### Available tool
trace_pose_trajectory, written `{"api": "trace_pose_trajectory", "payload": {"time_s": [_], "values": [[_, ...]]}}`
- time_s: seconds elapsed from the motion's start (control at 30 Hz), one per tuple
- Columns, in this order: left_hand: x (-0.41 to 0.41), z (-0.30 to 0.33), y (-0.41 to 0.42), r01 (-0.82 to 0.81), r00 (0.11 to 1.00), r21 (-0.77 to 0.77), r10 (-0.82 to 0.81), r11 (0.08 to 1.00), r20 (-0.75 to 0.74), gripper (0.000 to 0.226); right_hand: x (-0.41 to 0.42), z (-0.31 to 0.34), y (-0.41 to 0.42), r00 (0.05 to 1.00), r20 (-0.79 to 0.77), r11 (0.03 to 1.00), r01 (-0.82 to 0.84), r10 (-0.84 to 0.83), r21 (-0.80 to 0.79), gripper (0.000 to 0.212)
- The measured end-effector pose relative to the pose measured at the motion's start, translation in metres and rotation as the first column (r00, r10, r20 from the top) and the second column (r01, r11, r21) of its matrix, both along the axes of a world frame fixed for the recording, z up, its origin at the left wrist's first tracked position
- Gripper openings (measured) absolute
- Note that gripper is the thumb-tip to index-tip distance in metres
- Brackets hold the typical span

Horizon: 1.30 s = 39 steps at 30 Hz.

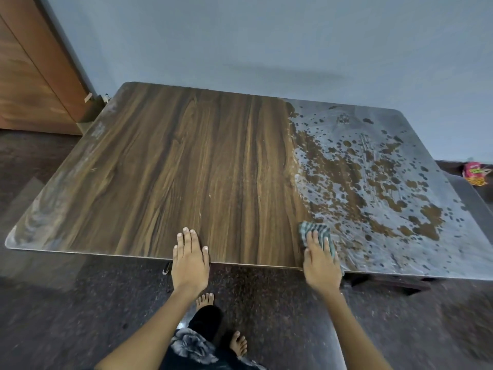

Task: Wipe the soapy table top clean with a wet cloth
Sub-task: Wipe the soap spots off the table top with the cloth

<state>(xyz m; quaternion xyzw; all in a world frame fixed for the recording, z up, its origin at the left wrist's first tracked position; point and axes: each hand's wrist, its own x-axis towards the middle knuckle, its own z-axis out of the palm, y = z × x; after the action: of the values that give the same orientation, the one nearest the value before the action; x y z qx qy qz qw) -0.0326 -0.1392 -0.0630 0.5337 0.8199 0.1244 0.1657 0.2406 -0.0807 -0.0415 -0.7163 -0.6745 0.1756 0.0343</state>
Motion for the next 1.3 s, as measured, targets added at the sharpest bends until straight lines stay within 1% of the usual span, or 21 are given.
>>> {"api": "trace_pose_trajectory", "payload": {"time_s": [0.07, 0.1, 0.17, 0.27, 0.3, 0.37, 0.43, 0.47, 0.5, 0.53, 0.6, 0.67, 0.77, 0.9, 0.97, 1.0, 1.07, 1.1, 1.17, 1.23, 1.3], "values": [[0.004, 0.0, 0.001, 0.078, 0.997, 0.002, -0.078, 0.997, 0.005, 0.051, -0.015, 0.004, 0.016, 1.0, 0.013, 1.0, 0.017, -0.017, -0.006, 0.051], [0.006, 0.001, 0.002, 0.116, 0.993, 0.014, -0.116, 0.993, 0.015, 0.05, -0.028, 0.005, 0.018, 1.0, 0.015, 1.0, -0.007, 0.007, 0.004, 0.052], [0.01, 0.003, 0.003, 0.171, 0.984, 0.046, -0.173, 0.984, 0.04, 0.053, -0.057, 0.003, 0.008, 0.992, -0.012, 0.991, -0.127, 0.128, 0.039, 0.052], [0.014, 0.003, 0.007, 0.227, 0.968, 0.106, -0.236, 0.968, 0.079, 0.056, -0.084, -0.001, -0.026, 0.934, -0.058, 0.934, -0.346, 0.352, 0.093, 0.05], [0.014, 0.003, 0.009, 0.243, 0.962, 0.131, -0.256, 0.961, 0.09, 0.055, -0.084, -0.002, -0.037, 0.92, -0.077, 0.921, -0.376, 0.384, 0.1, 0.048], [0.017, 0.001, 0.012, 0.272, 0.953, 0.164, -0.289, 0.948, 0.09, 0.051, -0.075, -0.002, -0.051, 0.91, -0.119, 0.917, -0.389, 0.398, 0.088, 0.051], [0.02, -0.004, 0.017, 0.294, 0.95, 0.179, -0.308, 0.939, 0.054, 0.047, -0.059, -0.008, -0.055, 0.928, -0.115, 0.934, -0.349, 0.355, 0.071, 0.053], [0.022, -0.005, 0.019, 0.309, 0.946, 0.178, -0.321, 0.934, 0.038, 0.054, -0.051, -0.008, -0.056, 0.942, -0.101, 0.946, -0.311, 0.319, 0.087, 0.051], [0.023, -0.007, 0.022, 0.325, 0.942, 0.166, -0.334, 0.931, 0.028, 0.062, -0.043, -0.006, -0.055, 0.964, -0.079, 0.962, -0.245, 0.255, 0.117, 0.049], [0.024, -0.009, 0.024, 0.336, 0.94, 0.141, -0.34, 0.931, 0.01, 0.065, -0.034, -0.002, -0.051, 0.981, -0.06, 0.977, -0.179, 0.187, 0.115, 0.047], [0.023, -0.008, 0.033, 0.351, 0.936, 0.066, -0.35, 0.934, -0.03, 0.059, -0.011, 0.002, -0.035, 0.997, -0.057, 0.999, -0.045, 0.046, 0.015, 0.044], [0.02, -0.006, 0.045, 0.346, 0.936, 0.026, -0.343, 0.938, -0.08, 0.052, 0.012, 0.004, -0.012, 0.996, -0.032, 0.996, 0.079, -0.08, -0.032, 0.048], [0.008, -0.008, 0.064, 0.327, 0.941, 0.022, -0.323, 0.945, -0.102, 0.056, 0.021, 0.007, 0.026, 0.988, 0.005, 0.986, 0.155, -0.155, -0.06, 0.049], [-0.005, -0.01, 0.094, 0.302, 0.95, 0.044, -0.296, 0.952, -0.103, 0.069, -0.001, 0.01, 0.057, 0.976, 0.011, 0.97, 0.219, -0.219, -0.104, 0.051], [-0.011, -0.012, 0.106, 0.279, 0.954, 0.039, -0.272, 0.96, -0.125, 0.075, -0.017, 0.008, 0.058, 0.985, 0.016, 0.98, 0.175, -0.174, -0.091, 0.051], [-0.013, -0.013, 0.11, 0.259, 0.959, 0.035, -0.253, 0.965, -0.131, 0.075, -0.025, 0.005, 0.054, 0.994, 0.008, 0.991, 0.109, -0.109, -0.079, 0.051], [-0.01, -0.013, 0.117, 0.199, 0.976, 0.029, -0.195, 0.98, -0.1, 0.069, -0.038, 0.002, 0.037, 0.998, -0.01, 0.998, -0.059, 0.059, -0.039, 0.055], [-0.006, -0.011, 0.12, 0.166, 0.984, 0.029, -0.164, 0.986, -0.076, 0.065, -0.04, 0.0, 0.026, 0.989, -0.006, 0.988, -0.15, 0.15, -0.039, 0.058], [0.009, -0.008, 0.127, 0.105, 0.994, 0.019, -0.104, 0.994, -0.036, 0.062, -0.036, -0.003, 0.003, 0.96, -0.023, 0.959, -0.28, 0.279, -0.049, 0.052], [0.023, -0.006, 0.133, 0.064, 0.998, 0.003, -0.064, 0.998, -0.018, 0.062, -0.025, -0.002, -0.007, 0.939, -0.011, 0.937, -0.343, 0.343, -0.064, 0.054], [0.033, -0.008, 0.143, 0.043, 0.999, -0.006, -0.043, 0.999, -0.012, 0.068, -0.008, 0.005, 0.006, 0.946, -0.004, 0.94, -0.324, 0.325, -0.104, 0.051]]}}
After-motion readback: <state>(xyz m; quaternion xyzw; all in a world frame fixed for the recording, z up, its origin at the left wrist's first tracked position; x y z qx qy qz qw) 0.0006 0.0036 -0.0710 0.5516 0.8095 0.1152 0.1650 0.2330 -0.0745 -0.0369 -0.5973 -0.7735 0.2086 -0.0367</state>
